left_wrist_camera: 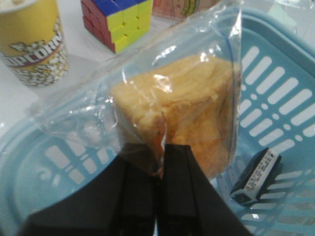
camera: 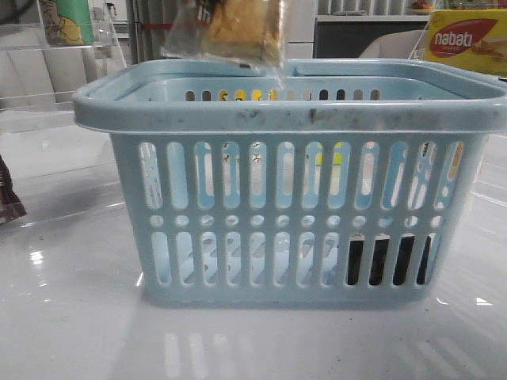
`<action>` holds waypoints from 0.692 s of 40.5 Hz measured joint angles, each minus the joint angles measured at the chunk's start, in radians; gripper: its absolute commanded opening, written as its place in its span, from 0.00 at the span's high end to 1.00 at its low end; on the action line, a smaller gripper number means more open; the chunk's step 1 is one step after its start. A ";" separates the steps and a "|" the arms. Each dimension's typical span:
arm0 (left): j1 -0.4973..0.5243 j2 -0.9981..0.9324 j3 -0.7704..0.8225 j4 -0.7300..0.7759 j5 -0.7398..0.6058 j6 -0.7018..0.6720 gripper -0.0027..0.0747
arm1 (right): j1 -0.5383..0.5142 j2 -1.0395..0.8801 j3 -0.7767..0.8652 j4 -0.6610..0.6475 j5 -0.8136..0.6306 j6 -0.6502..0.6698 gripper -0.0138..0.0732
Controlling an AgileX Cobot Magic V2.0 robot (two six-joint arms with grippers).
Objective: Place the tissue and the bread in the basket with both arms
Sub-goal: 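Lift the bread bun with the left gripper over the basket, then open the left gripper to drop the bread bun into the basket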
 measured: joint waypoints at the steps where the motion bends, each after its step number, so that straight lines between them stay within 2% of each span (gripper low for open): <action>1: -0.007 0.015 0.000 0.000 0.000 0.000 0.82 | 0.000 0.000 0.000 0.000 0.000 0.000 0.24; 3: -0.025 0.041 0.000 0.000 0.000 0.000 0.76 | 0.000 0.000 0.000 0.000 0.000 0.000 0.24; 8: -0.048 0.089 0.001 0.000 0.000 0.000 0.52 | 0.000 0.000 0.000 0.000 0.000 0.000 0.24; 11: -0.054 0.100 0.001 0.000 -0.002 0.000 0.43 | 0.000 0.000 0.000 0.000 0.000 0.000 0.24; 21: -0.054 0.055 0.001 0.000 0.003 0.000 0.42 | 0.000 0.000 0.000 0.000 0.000 0.000 0.24; 28: -0.054 -0.087 0.008 0.000 0.094 0.000 0.42 | 0.000 0.000 0.000 0.000 0.000 0.000 0.24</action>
